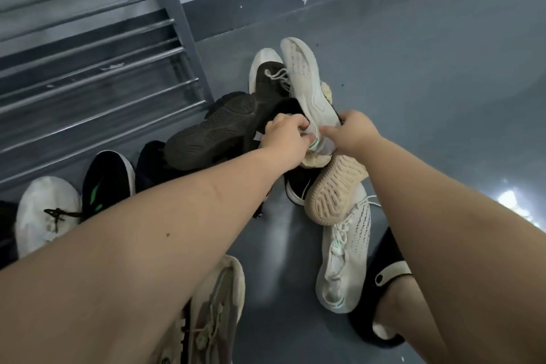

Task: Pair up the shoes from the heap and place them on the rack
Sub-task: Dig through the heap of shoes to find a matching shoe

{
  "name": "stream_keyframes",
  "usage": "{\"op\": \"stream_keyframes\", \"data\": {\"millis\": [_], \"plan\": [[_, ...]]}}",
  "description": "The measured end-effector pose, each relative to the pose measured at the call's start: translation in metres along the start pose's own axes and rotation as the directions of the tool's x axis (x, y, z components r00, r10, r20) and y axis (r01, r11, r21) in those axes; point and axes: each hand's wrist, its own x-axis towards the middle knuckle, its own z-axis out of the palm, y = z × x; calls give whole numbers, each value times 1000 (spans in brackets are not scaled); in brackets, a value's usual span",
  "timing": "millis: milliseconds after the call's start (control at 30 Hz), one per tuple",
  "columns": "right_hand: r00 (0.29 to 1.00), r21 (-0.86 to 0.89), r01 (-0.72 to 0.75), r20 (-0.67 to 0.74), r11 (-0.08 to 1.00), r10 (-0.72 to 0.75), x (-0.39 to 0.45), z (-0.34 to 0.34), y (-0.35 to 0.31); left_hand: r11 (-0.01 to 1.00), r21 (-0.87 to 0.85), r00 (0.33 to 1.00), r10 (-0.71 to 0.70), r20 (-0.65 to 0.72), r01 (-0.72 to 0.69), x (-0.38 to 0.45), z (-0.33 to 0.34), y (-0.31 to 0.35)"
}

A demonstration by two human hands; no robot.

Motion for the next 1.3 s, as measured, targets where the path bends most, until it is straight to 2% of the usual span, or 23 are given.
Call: {"op": "stream_keyframes", "data": {"millis": [100, 267, 433, 600, 700, 833, 900, 933, 1000, 1067, 1100, 1167, 1300], "plan": [[994, 343, -104, 8, 933, 108, -29, -1, 12, 991, -130, 999, 27, -22, -29, -22, -14, -3], [993, 572, -110, 38, 813, 108, -92, 8, -3, 960, -272, 997, 47, -64, -63, -77, -48, -2], [997, 635, -69, 71, 769, 31, -169, 11, -48, 933, -347, 985, 38, -166, -94, -145, -101, -17], [992, 679, -74, 123, 731, -15, -246, 46, -83, 898, -423, 968, 17, -249, -124, -220, -145, -51], [983, 707, -90, 178, 702, -53, -287, 68, -104, 843, -522, 937, -71, -341, -126, -258, -163, -76], [956, 664, -77, 261, 744, -134, -324, 88, -117, 752, -654, 917, -204, -344, -78, -303, -178, -111], [934, 629, -79, 318, 774, -163, -336, 97, -116, 746, -665, 906, -298, -301, 24, -319, -176, -130], [922, 618, -83, 345, 782, -175, -342, 102, -115, 724, -681, 904, -359, -232, 113, -326, -173, -139], [900, 615, -97, 390, 783, -195, -352, 112, -113, 547, -783, 899, -436, 37, 297, -339, -167, -155], [883, 602, -113, 425, 790, -198, -361, 123, -112, 328, -858, 898, -334, 286, 395, -351, -164, -166], [877, 592, -122, 441, 797, -193, -364, 129, -111, 246, -877, 899, -265, 348, 413, -355, -163, -170], [867, 575, -137, 464, 807, -183, -368, 141, -109, 158, -899, 903, -209, 375, 409, -359, -160, -176], [841, 581, -184, 510, 793, -178, -369, 151, -105, 167, -914, 909, -270, 318, 369, -358, -151, -186]]}}
